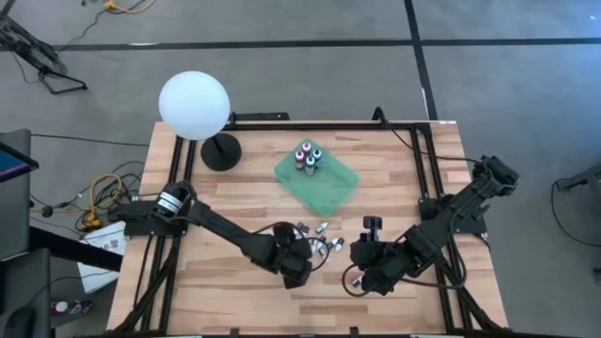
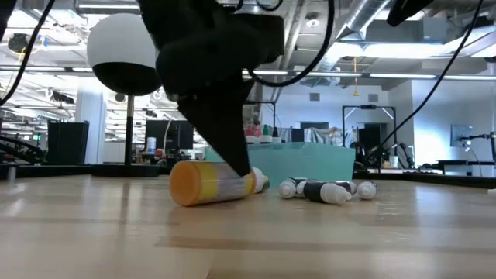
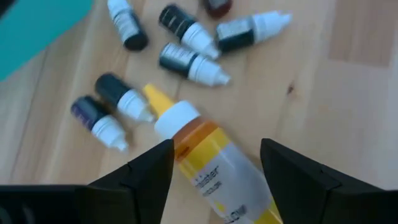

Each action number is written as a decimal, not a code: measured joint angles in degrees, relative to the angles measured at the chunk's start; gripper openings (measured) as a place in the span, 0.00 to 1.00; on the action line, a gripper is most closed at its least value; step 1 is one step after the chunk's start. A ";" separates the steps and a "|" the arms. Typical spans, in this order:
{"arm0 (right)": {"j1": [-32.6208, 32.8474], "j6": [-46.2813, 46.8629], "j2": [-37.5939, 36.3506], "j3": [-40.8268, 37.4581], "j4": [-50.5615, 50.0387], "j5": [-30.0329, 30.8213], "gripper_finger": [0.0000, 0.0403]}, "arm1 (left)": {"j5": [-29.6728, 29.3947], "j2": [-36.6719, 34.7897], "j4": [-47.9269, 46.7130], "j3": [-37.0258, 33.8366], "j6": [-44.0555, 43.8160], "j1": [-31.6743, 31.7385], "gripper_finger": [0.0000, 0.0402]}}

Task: Pick & Place food coloring
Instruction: Put the large yellow food coloring bottle into the green bin

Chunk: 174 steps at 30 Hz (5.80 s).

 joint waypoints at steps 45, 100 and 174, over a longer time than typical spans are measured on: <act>-1.49 -1.77 0.04 0.00 0.33 0.04 0.29 | 7.61 0.00 -15.21 -0.07 23.92 1.27 0.42; -1.49 -1.25 0.07 -1.55 1.11 -0.13 0.29 | 8.34 -1.46 -5.82 -0.02 32.13 2.93 0.64; -1.49 -1.14 0.02 -1.53 1.51 0.02 0.29 | 15.02 3.61 -8.87 2.69 20.81 7.00 0.57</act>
